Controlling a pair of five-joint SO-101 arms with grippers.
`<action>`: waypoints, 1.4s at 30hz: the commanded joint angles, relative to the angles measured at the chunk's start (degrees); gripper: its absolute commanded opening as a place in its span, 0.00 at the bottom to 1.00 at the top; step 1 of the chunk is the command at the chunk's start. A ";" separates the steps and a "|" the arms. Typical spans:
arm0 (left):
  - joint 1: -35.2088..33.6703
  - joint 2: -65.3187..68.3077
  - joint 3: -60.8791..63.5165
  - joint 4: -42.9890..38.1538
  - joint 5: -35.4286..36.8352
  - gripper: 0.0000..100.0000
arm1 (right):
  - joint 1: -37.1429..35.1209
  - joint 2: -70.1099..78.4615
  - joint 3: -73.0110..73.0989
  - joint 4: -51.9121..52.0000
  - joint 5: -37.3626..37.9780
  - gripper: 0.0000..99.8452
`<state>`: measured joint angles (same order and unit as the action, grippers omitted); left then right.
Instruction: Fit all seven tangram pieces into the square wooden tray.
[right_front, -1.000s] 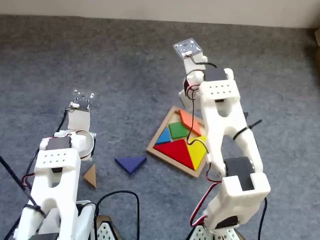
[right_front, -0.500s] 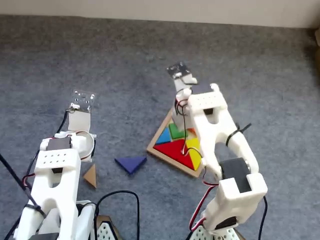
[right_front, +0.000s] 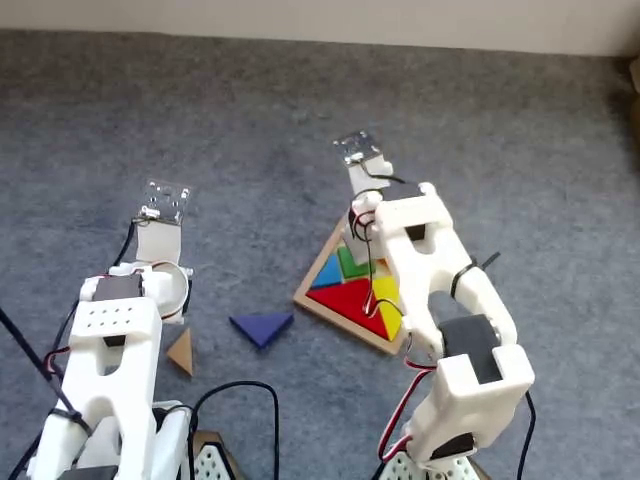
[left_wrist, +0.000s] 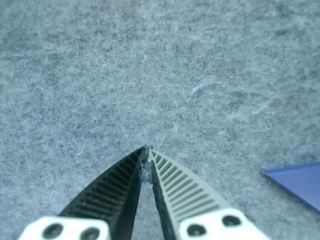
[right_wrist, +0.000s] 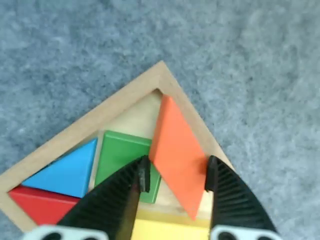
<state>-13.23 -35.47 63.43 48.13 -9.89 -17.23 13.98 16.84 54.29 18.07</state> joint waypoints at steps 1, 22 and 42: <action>-0.57 -1.10 -0.13 -0.70 -0.62 0.01 | -0.57 1.01 0.31 -0.57 2.55 0.08; -0.48 -1.10 -0.13 -0.70 -0.62 0.01 | 3.82 -7.08 0.40 -0.57 7.38 0.01; -0.48 -1.10 -0.13 -0.70 -0.62 0.01 | 9.63 -6.99 -5.41 12.18 24.79 0.01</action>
<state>-13.23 -35.47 63.43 48.13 -9.89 -8.79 9.49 15.69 61.49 39.69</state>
